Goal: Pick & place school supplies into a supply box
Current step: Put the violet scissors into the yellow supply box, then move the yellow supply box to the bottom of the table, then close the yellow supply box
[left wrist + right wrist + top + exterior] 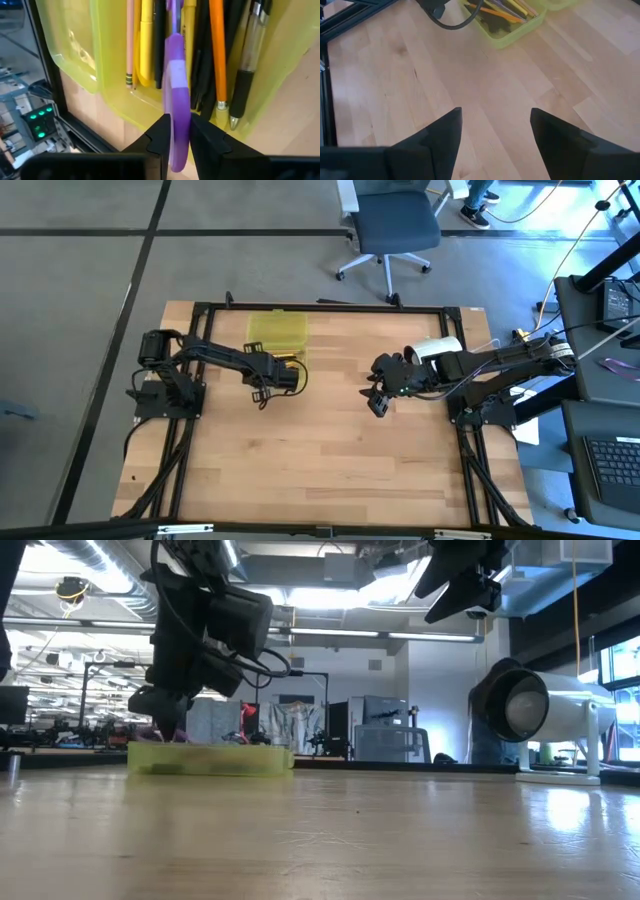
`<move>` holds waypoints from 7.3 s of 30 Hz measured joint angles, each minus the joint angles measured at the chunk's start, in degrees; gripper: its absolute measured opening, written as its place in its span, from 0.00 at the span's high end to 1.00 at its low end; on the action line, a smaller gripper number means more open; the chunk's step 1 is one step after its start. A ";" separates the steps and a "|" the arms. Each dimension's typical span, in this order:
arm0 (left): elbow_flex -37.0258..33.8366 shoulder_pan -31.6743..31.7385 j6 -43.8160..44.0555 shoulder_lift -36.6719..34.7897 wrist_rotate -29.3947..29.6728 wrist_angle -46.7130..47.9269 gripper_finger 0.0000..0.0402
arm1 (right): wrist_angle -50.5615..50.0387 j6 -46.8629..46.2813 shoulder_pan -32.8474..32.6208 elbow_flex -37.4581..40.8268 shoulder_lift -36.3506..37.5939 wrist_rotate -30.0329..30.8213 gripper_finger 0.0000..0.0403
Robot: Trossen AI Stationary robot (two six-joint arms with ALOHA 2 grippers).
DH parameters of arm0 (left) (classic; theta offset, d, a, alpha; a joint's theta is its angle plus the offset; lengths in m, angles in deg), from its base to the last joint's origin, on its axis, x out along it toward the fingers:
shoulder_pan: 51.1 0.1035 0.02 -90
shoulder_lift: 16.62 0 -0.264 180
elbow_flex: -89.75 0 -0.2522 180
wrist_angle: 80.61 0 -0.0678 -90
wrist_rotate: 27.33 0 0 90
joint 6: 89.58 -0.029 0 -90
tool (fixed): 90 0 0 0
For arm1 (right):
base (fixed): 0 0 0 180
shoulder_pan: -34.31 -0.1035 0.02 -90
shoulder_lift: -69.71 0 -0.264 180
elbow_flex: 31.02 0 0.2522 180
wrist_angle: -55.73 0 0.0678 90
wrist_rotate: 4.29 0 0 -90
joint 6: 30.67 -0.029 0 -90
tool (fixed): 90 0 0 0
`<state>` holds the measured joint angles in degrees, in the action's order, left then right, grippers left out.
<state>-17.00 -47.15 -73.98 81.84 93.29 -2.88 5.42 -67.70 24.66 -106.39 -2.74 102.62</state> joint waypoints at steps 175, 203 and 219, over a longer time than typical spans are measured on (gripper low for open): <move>-8.20 -25.23 10.22 -8.63 -32.96 -36.24 0.75 | 15.75 3.30 -6.88 0.02 -27.17 0.01 0.41; -8.37 -29.90 32.24 -32.11 -26.15 -7.22 0.30 | 25.23 10.48 -6.88 0.02 -27.19 -4.57 0.41; -8.44 -33.81 36.06 -30.13 -30.59 -11.97 0.30 | 25.67 15.14 -6.29 0.02 -27.19 -4.46 0.28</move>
<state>-25.44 -80.96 -37.92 51.71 62.70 -14.86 31.10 -52.56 18.36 -106.37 -29.93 98.16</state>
